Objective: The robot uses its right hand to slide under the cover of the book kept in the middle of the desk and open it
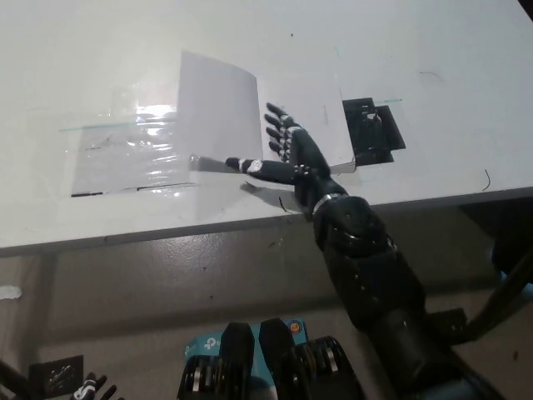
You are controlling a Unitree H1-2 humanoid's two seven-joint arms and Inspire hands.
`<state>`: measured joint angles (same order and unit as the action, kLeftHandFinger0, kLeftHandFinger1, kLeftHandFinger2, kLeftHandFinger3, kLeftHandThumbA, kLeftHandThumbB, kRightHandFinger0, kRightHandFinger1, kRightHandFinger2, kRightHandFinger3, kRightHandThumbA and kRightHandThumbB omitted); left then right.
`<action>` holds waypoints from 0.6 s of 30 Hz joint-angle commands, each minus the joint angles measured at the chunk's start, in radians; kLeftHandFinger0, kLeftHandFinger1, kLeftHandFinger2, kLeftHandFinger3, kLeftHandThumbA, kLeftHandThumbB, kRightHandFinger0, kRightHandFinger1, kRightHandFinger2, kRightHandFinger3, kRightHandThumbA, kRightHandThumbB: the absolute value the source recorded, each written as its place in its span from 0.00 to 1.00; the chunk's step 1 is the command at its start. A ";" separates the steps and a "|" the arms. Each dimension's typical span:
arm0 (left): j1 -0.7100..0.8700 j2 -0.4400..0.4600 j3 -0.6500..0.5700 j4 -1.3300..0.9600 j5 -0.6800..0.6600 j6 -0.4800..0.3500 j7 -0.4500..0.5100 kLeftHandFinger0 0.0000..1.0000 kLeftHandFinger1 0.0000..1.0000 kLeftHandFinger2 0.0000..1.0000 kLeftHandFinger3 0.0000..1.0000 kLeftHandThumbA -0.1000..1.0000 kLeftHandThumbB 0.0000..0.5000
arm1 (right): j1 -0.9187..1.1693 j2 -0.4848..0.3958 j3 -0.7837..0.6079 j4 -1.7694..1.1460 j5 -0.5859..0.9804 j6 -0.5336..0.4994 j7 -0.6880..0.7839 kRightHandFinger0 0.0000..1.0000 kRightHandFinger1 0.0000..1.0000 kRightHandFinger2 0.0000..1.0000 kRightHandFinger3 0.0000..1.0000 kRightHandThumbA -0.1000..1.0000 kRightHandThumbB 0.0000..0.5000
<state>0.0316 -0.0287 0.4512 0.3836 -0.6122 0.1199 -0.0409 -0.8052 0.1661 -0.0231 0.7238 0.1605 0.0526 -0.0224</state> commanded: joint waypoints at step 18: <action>0.041 -0.033 0.023 -0.032 -0.036 -0.026 -0.019 0.79 0.78 0.83 0.90 0.90 0.39 | 0.415 -0.046 -0.459 -1.003 0.900 0.410 -0.201 1.00 1.00 1.00 1.00 1.00 0.42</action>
<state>0.0386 -0.0418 0.4528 0.3860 -0.6141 0.1205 -0.0410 -0.5173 0.1545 -0.2784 0.1300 0.5172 0.2804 -0.1027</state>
